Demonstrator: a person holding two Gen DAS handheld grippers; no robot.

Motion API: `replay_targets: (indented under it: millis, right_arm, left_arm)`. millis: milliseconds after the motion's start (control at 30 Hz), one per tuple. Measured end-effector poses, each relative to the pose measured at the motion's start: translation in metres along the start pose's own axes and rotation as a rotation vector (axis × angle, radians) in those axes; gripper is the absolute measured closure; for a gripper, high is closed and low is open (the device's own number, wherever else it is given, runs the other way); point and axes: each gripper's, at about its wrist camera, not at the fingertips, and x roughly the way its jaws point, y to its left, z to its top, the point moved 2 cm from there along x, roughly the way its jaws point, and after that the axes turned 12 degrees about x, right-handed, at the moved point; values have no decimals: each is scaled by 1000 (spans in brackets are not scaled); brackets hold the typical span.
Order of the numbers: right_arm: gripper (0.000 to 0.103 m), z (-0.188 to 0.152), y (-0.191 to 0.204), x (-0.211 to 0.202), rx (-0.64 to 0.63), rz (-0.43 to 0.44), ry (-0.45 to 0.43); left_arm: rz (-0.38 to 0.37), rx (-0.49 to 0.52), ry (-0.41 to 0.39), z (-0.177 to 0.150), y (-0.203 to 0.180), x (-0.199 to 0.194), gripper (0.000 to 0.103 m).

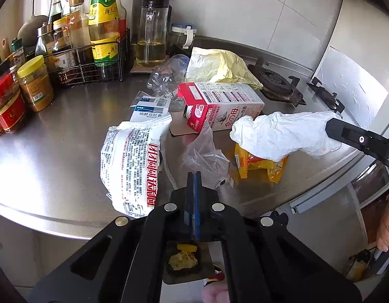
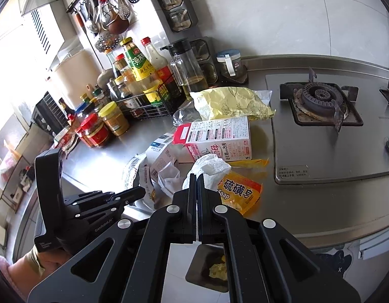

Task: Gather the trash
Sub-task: 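Grasp the white-and-red snack bag with the left tool while the right tool holds the tissue, then lower snack bag and tissue into the floor bin and open both tools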

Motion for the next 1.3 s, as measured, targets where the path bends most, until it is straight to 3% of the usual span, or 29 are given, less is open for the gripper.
replay_targets:
  millis: [67,200,300,433,500,533,600,933,1000,1133,1300]
  right_arm:
    - [101,-1,2,-2,-3,3,-5]
    - [101,-2,6,0,9,15,1]
    - [101,-3,11,0,9,27,1]
    - [101,-5,15,-3,5,27,-2]
    - [101,-5,16,-7,7,27,-10]
    - [101,-5,17,-9,7,25,-17]
    - [101,-6,19,-14,1,22,-33]
    - [101,-7,44,-44,-25,62,-86]
    - [101,-9,46,-46,-20,68,-86]
    - [101,-13,48,-49,-3,78,-87]
    - [101,-16,44,-53,6,65,-93]
  left_arm:
    - [15,-2,-23,1,3,-11,103]
    - [85,13,-52,3,11,-24,91]
    - [95,-5,-6,-2,24,-14,71]
    - [89,-12,42,-9,32,6,62]
    - [93,6,56,-12,32,15,64]
    - [86,4,56,-14,34,18,80]
    - [65,-5,67,-14,36,22,103]
    - [66,-28,5,-13,40,2,103]
    - [75,-24,-4,-12,41,-2,93]
    - [104,5,-12,-10,39,-2,56]
    - [108,45,15,-8,35,15,54]
